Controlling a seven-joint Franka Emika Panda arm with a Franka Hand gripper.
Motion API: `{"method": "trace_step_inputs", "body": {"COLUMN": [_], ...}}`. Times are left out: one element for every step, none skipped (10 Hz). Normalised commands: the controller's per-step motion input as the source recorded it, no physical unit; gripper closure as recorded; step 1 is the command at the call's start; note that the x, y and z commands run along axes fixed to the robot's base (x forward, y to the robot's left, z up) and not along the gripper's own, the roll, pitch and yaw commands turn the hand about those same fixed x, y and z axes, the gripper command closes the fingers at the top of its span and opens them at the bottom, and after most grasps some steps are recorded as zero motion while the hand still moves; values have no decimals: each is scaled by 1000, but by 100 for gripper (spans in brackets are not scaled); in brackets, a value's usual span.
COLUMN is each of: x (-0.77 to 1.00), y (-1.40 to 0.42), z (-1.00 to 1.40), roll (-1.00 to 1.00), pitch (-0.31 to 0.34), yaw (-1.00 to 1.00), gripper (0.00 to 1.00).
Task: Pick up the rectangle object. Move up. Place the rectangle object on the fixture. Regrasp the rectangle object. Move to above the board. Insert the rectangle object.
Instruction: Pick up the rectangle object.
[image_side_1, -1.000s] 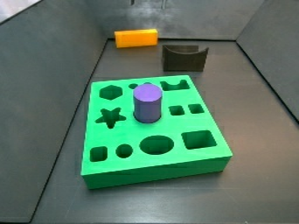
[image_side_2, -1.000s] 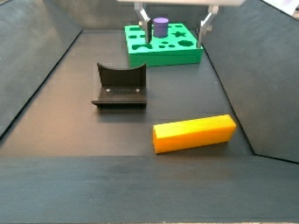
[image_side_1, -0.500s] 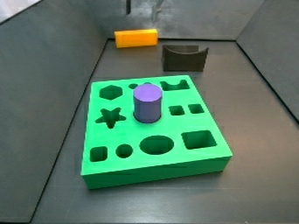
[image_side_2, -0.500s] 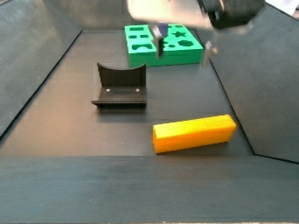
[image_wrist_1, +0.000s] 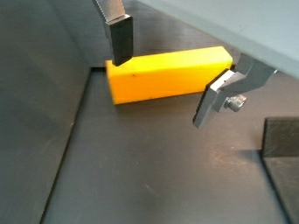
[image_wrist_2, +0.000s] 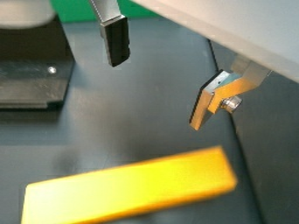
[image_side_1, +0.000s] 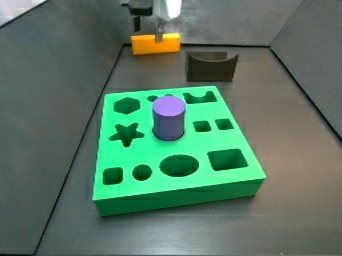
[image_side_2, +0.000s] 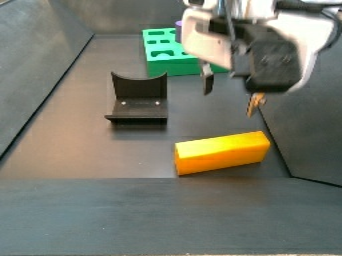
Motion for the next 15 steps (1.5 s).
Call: {"method": "trace_step_inputs", "body": {"x": [80, 77, 114, 143, 0, 143, 366, 511, 411, 363, 263, -9, -546, -900, -823], "y": [551, 511, 451, 451, 714, 543, 560, 389, 60, 23, 0, 66, 220, 309, 257], "z": [-326, -326, -300, -257, 0, -106, -37, -266, -783, -820, -897, -1000, -1000, -917, -754], "roll": [0, 0, 0, 0, -157, -87, -104, -93, -11, 0, 0, 0, 0, 0, 0], "pitch": [56, 59, 44, 53, 87, 106, 133, 60, -37, -14, -6, -7, -50, -120, -194], "yaw": [-486, -523, -571, -563, -111, -37, -269, -454, -766, -817, -869, -711, -426, -377, -366], "gripper": [0, 0, 0, 0, 0, 0, 0, 0, 0, 0, 0, 0, 0, 0, 0]}}
